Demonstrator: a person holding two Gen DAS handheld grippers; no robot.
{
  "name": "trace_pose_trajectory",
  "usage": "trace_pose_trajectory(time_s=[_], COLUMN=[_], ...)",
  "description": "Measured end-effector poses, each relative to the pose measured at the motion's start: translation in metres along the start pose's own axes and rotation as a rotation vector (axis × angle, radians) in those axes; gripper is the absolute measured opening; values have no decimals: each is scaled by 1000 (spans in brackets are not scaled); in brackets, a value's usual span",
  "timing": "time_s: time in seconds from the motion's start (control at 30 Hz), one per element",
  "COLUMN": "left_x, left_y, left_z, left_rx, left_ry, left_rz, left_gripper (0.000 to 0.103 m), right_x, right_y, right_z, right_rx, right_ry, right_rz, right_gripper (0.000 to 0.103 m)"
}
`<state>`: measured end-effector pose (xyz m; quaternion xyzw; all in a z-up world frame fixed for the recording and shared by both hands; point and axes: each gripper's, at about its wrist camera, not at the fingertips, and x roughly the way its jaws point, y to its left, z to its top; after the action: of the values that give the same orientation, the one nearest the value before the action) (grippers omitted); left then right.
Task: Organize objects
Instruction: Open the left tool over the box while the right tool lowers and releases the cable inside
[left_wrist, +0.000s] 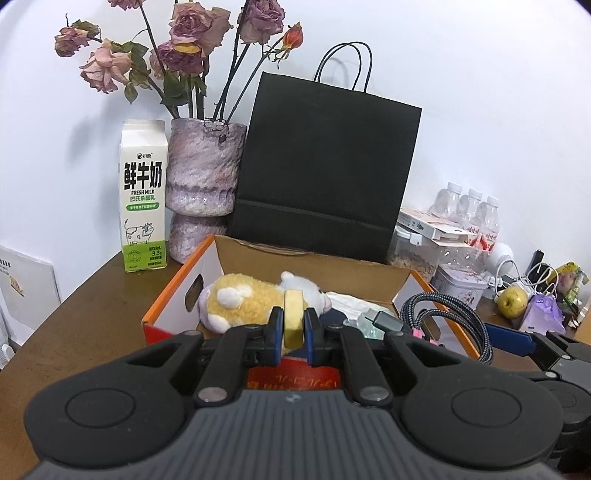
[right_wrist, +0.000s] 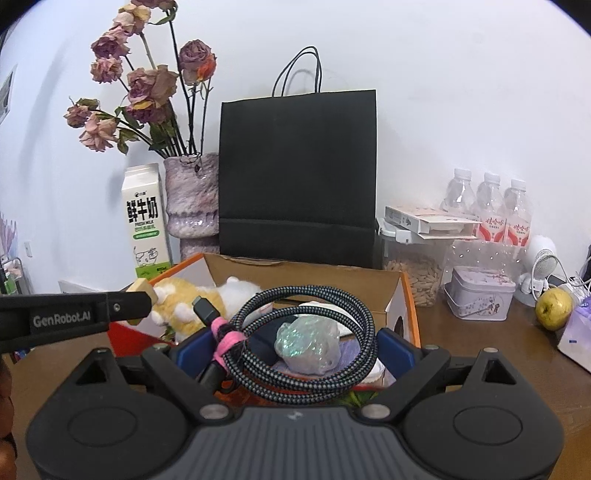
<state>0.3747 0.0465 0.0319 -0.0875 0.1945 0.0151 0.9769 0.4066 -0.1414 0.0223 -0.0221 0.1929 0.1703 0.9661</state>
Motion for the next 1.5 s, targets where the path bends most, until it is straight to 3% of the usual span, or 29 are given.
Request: trace_pose_trajectory(time_s=[0.97,1.0,1.03,1.1,1.17,1.5], left_x=[90,91,93,94,93,93], left_y=[6,7,9,12,13,13], left_z=[40,41,43,44,44,43], left_rx=[32,30,27,21,30,47], left_ry=[-39,-45,-47,-61,-85,-70], left_rz=[32,39,47,76,109,109], left_gripper=[15,28,65,102,103,103], right_x=[89,92,95,97,97,99], right_y=[-22,-22,-23,-25,-28,-30], right_z=[28,28,28,28,28,26], right_rx=[-11,-10,-3,4,16,17], right_ry=[4,12,14,13,11,21], right_rz=[6,10,6,-5,-16,-24], right_gripper=[94,100,103,103,103,103])
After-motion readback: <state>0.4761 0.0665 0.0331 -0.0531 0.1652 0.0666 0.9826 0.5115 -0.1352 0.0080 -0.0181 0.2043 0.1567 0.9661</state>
